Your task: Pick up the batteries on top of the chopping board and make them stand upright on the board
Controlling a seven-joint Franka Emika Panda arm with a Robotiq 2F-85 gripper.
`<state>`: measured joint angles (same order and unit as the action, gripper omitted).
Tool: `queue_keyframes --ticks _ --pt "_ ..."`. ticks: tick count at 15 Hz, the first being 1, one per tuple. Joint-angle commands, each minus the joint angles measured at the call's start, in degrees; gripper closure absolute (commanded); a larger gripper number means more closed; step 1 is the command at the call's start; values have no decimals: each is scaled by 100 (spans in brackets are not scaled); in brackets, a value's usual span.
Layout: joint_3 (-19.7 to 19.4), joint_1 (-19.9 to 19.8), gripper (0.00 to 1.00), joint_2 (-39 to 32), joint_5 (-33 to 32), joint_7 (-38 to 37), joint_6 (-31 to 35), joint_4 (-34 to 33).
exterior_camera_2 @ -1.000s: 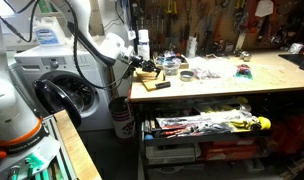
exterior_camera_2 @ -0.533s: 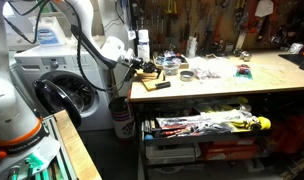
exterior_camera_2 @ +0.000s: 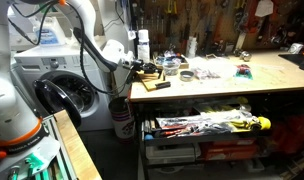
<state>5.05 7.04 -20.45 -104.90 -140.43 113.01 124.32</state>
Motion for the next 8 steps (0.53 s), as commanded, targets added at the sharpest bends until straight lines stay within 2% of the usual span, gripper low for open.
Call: queue_keyframes --ticks 1,8 --pt "96 -26 96 -168 -291 -319 -289 -38" --pt "181 -27 96 -298 -455 -470 -590 -17"
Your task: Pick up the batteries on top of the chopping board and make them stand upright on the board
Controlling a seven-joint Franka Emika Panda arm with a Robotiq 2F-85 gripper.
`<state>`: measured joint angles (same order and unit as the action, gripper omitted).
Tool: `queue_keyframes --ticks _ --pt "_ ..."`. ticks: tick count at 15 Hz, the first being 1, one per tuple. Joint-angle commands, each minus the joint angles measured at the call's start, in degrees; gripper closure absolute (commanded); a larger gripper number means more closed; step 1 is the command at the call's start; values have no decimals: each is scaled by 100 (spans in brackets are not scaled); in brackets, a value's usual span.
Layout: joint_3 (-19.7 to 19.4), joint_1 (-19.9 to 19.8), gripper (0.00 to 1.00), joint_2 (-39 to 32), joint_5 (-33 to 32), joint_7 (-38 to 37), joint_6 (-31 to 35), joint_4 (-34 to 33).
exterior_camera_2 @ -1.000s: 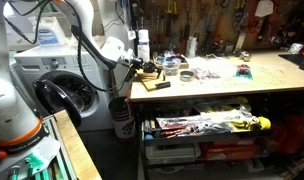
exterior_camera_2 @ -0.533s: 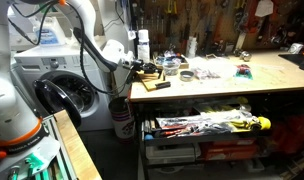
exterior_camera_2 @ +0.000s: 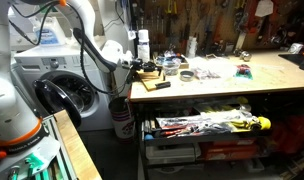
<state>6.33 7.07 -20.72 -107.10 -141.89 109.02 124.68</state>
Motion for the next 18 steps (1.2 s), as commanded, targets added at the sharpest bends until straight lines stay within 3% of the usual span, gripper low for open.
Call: queue_keyframes --ticks 1,2,5,6,12,18 --pt "64 -59 96 -249 -165 -280 -146 -56" --pt "92 -71 83 -5 -25 1 -58 1" --pt "92 -71 83 -5 -25 0 -58 1" --pt "92 -71 96 -5 -25 0 -58 1" --pt "146 -25 96 -156 -71 -133 -343 13" --pt "174 -94 96 416 -98 -451 -153 432"
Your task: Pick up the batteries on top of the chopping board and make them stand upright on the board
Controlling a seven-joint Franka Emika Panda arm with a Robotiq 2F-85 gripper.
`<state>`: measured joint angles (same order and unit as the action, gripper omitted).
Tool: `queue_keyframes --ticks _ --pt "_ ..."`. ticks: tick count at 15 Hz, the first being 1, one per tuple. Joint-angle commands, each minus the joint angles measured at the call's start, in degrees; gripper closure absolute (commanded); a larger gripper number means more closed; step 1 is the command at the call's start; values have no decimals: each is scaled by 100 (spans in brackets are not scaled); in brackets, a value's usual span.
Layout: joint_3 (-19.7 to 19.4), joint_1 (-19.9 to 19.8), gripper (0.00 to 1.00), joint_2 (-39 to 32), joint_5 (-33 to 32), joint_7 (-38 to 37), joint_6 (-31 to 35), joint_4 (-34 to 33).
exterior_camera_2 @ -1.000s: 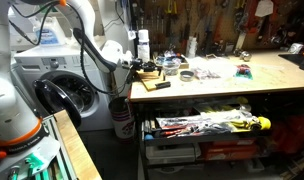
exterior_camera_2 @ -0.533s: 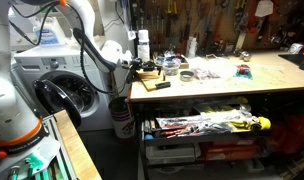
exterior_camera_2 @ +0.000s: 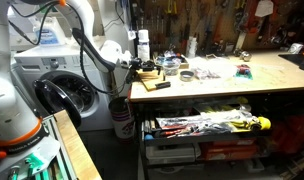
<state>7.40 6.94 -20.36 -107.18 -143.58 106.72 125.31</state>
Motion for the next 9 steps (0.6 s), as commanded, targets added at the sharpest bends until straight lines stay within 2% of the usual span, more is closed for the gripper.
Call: queue_keyframes --ticks 1,6,9 --pt "52 -54 96 446 -227 -306 10 456" --pt "98 -73 96 907 -626 -569 243 1039" --pt "152 -11 96 1085 -721 -674 135 1371"
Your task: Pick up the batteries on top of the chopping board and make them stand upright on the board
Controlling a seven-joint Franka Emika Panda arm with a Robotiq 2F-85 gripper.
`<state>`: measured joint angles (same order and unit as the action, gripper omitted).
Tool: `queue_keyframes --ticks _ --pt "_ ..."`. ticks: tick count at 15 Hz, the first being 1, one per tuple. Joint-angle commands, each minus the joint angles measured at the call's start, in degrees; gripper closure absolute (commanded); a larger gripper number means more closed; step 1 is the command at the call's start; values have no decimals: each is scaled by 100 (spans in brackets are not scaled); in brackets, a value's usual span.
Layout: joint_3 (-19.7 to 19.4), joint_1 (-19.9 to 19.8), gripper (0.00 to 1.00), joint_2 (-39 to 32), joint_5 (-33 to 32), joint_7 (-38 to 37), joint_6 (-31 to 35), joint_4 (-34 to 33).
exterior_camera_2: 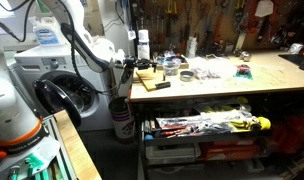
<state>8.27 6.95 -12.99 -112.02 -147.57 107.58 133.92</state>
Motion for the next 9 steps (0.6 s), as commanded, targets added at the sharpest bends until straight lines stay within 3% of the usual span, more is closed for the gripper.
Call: queue_keyframes --ticks 1,9 --pt "84 3 96 391 -281 -347 3 604" --pt "213 142 96 243 -686 -1097 -788 1164"
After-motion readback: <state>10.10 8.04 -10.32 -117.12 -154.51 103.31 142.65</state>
